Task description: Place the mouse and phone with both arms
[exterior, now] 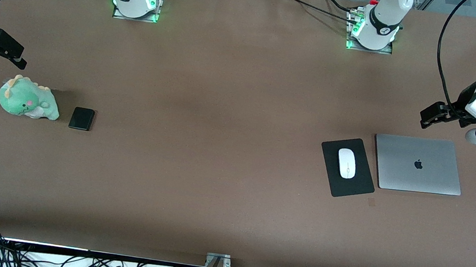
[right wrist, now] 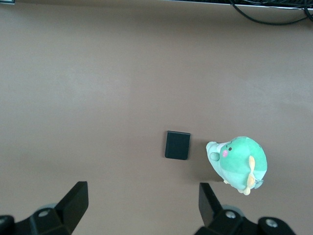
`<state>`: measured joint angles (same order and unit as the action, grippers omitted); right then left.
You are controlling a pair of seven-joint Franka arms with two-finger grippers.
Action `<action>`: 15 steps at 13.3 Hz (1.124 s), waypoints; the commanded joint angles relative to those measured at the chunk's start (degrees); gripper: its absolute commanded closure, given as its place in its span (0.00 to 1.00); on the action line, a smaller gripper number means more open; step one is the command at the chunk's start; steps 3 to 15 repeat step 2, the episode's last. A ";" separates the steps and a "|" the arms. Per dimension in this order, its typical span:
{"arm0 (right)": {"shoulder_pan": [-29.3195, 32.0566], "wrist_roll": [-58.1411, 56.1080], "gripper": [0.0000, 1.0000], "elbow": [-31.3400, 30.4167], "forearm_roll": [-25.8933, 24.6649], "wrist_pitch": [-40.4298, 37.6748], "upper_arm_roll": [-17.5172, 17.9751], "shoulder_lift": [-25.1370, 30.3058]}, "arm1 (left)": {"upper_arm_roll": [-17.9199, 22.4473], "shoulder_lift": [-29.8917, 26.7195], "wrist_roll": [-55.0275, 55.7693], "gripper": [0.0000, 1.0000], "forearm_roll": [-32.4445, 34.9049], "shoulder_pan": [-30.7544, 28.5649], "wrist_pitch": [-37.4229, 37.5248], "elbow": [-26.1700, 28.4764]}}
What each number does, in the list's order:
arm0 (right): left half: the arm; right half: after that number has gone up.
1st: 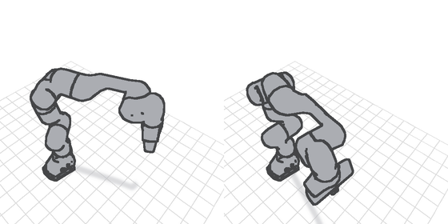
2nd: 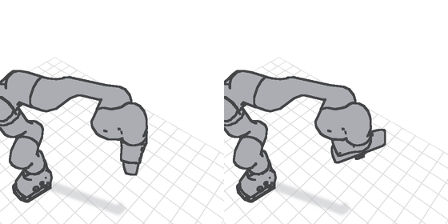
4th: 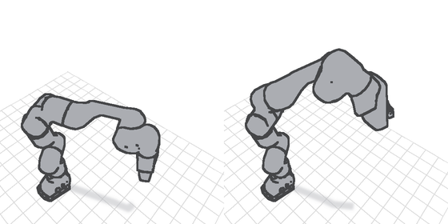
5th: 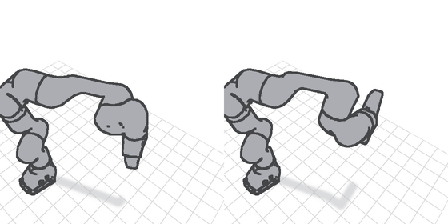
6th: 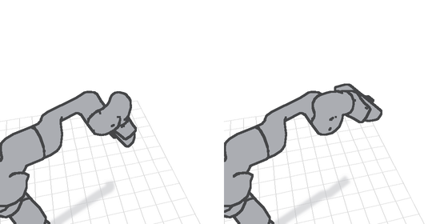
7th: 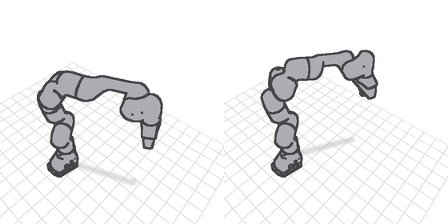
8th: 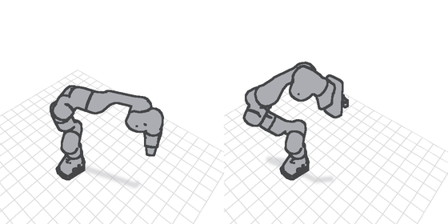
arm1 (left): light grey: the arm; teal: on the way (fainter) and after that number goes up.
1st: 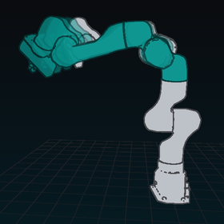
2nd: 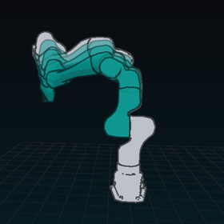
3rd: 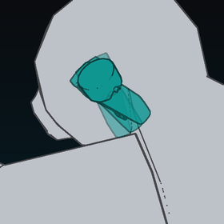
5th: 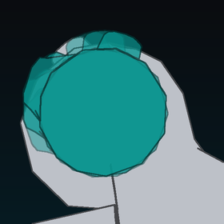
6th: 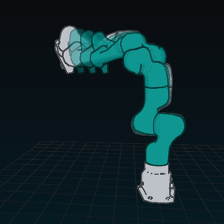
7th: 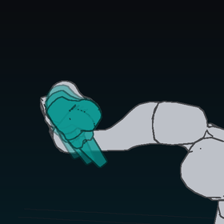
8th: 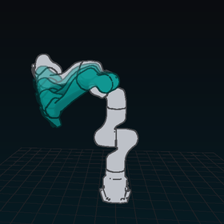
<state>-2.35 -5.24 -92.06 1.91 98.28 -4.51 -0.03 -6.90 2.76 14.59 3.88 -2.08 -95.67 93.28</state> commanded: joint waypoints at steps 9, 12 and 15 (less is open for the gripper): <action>0.51 0.23 0.00 1.18 -0.24 -1.34 0.29 -0.14 | -0.05 0.67 0.97 0.00 1.13 0.33 0.84 -1.79; 0.51 0.23 0.00 1.18 -0.24 -1.34 0.29 -0.14 | -0.05 0.67 0.97 0.00 1.13 0.33 0.84 -1.79; 0.51 0.23 0.00 1.18 -0.24 -1.34 0.29 -0.14 | -0.05 0.67 0.97 0.00 1.13 0.33 0.84 -1.79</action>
